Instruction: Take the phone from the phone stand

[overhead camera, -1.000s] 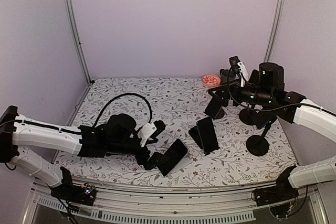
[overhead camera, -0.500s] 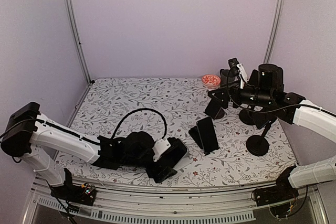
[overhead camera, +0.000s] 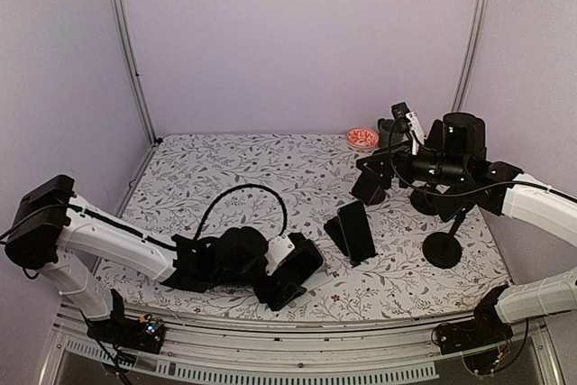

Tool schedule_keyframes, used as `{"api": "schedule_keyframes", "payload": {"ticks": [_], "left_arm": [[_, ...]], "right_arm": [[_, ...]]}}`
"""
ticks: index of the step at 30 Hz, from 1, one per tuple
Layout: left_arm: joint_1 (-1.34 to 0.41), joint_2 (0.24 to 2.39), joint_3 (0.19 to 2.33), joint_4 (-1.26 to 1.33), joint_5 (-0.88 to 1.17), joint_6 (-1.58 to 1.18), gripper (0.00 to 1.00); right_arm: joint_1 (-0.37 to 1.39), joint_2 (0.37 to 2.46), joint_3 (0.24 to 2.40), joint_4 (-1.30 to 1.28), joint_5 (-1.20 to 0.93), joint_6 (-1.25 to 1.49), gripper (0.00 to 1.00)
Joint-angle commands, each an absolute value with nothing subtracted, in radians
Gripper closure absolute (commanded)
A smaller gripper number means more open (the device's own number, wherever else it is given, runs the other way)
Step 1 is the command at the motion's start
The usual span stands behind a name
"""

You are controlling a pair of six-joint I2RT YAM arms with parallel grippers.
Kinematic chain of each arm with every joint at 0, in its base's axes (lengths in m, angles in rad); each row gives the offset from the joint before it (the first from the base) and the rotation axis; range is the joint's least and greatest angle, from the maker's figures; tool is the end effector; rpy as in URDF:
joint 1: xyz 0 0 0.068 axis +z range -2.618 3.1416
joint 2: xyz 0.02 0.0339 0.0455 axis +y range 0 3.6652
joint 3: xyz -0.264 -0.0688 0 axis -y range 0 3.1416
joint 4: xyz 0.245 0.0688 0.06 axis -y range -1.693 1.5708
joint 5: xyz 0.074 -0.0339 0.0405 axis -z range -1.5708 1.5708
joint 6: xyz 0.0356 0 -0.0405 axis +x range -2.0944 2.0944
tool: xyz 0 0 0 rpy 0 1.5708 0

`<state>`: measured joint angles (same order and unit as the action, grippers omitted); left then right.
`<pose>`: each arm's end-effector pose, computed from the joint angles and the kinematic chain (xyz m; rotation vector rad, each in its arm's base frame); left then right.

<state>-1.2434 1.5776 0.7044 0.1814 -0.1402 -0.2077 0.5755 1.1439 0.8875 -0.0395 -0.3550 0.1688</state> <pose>0.1042 -0.2913 0.1586 1.0854 2.0605 -0.6039 0.2161 0.1549 0.3184 -0.6369 1.8269 0.8370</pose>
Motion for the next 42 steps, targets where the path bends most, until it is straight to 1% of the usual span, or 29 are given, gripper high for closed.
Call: {"api": "schedule_keyframes", "payload": {"ticks": [1,4,8,17,26,31,35,42], "left_arm": [[-1.254,1.529,0.704,0.205,-0.126,-0.171,0.01],[-1.247,1.484,0.681,0.206,-0.122,-0.154,0.01],[-1.194,1.457,0.654,0.217,-0.073,-0.163,0.01],[-1.181,1.539,0.683,0.257,0.017,-0.183,0.01],[-1.177,1.606,0.692,0.295,-0.008,-0.189,0.01],[-1.177,1.602,0.690,0.300,-0.053,-0.186,0.03],[-1.178,1.568,0.690,0.283,-0.035,-0.153,0.01],[-1.137,1.494,0.660,0.266,-0.018,-0.093,0.01]], "right_arm": [[0.572,1.142,0.880,-0.003,-0.382,0.181,0.01],[0.572,1.144,0.877,0.003,-0.389,0.183,0.01],[0.572,1.147,0.876,0.002,-0.391,0.186,0.01],[0.572,1.167,0.878,0.004,-0.404,0.187,0.01],[0.572,1.167,0.877,0.010,-0.411,0.190,0.01],[0.571,1.169,0.875,0.011,-0.408,0.190,0.01],[0.571,1.168,0.872,0.009,-0.418,0.192,0.01],[0.571,1.173,0.872,0.016,-0.438,0.191,0.01]]}}
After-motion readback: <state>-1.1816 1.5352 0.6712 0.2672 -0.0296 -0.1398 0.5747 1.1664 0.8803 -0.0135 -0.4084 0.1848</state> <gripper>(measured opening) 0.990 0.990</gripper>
